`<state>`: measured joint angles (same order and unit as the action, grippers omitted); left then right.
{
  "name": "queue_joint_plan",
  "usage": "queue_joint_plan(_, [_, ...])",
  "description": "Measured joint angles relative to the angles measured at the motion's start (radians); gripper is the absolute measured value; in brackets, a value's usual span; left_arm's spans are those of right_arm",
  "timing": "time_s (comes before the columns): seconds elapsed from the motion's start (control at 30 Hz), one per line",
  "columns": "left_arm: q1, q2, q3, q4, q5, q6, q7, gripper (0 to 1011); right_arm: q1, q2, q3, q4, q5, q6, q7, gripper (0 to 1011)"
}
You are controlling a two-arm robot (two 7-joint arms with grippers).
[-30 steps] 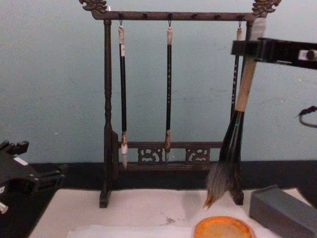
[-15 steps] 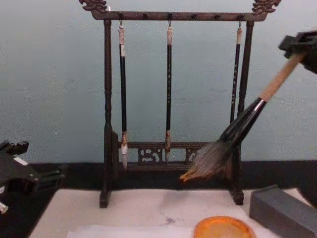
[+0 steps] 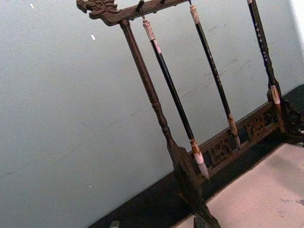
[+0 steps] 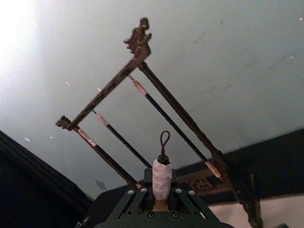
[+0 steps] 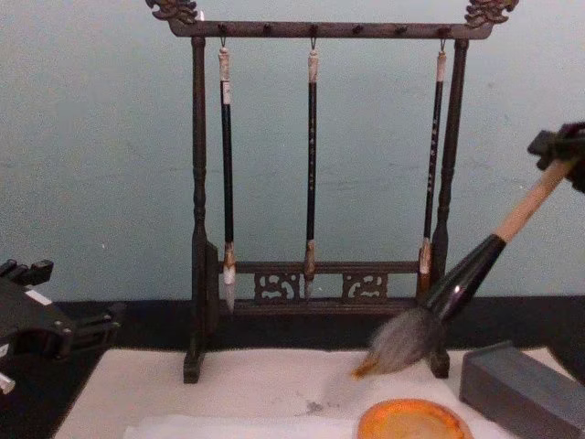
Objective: Pick up the brush from the inkstone, write on the paper, then place the brush back to its original position.
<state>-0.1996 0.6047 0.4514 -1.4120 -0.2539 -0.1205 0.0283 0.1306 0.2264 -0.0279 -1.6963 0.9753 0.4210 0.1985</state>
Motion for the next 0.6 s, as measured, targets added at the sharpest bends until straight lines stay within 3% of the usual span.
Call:
queue_joint_plan(0.17, [0.0, 0.0, 0.0, 0.0, 0.0, 0.0, 0.0, 1010, 0.012, 0.013, -0.005, 0.025, 0.017, 0.013, -0.004, 153])
queue_joint_plan(0.43, [0.0, 0.0, 0.0, 0.0, 0.0, 0.0, 0.0, 1010, 0.027, 0.004, 0.008, 0.075, 0.094, 0.042, -0.025, 153])
queue_joint_plan(0.6, [0.0, 0.0, 0.0, 0.0, 0.0, 0.0, 0.0, 1010, 0.032, 0.026, 0.0, 0.095, 0.098, 0.048, -0.04, 153])
